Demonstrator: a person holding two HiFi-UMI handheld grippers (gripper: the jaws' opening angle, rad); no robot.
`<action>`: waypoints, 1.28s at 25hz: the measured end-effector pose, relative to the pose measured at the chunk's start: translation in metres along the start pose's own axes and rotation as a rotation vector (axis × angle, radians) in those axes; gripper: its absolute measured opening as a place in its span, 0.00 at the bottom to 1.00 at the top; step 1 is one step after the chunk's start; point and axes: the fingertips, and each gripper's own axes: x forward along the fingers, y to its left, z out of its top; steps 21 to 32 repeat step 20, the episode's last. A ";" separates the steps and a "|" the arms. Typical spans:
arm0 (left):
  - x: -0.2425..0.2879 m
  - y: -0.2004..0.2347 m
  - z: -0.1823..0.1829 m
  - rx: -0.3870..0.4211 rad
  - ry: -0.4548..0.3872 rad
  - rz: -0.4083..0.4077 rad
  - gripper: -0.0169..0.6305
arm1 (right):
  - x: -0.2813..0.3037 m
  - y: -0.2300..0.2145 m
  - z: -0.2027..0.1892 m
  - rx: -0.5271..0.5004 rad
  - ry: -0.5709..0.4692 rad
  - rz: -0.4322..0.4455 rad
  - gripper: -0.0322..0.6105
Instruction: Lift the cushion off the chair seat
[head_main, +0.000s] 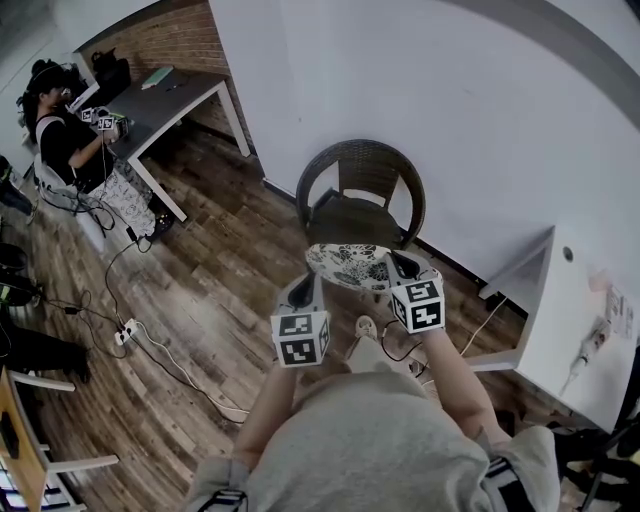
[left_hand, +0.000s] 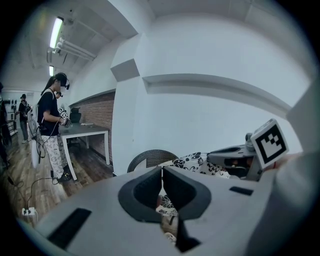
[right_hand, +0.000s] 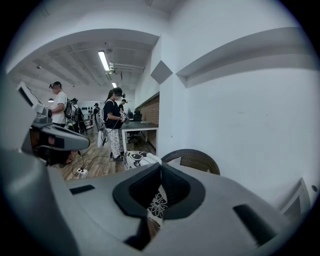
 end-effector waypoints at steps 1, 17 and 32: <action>-0.001 0.000 0.000 -0.002 0.000 0.000 0.04 | 0.000 0.000 0.001 -0.001 -0.001 0.000 0.06; 0.004 0.006 -0.010 -0.019 0.028 0.006 0.04 | 0.006 0.004 0.002 -0.048 0.012 0.026 0.06; 0.006 0.009 -0.012 -0.027 0.036 0.009 0.04 | 0.007 0.006 0.003 -0.046 0.011 0.028 0.06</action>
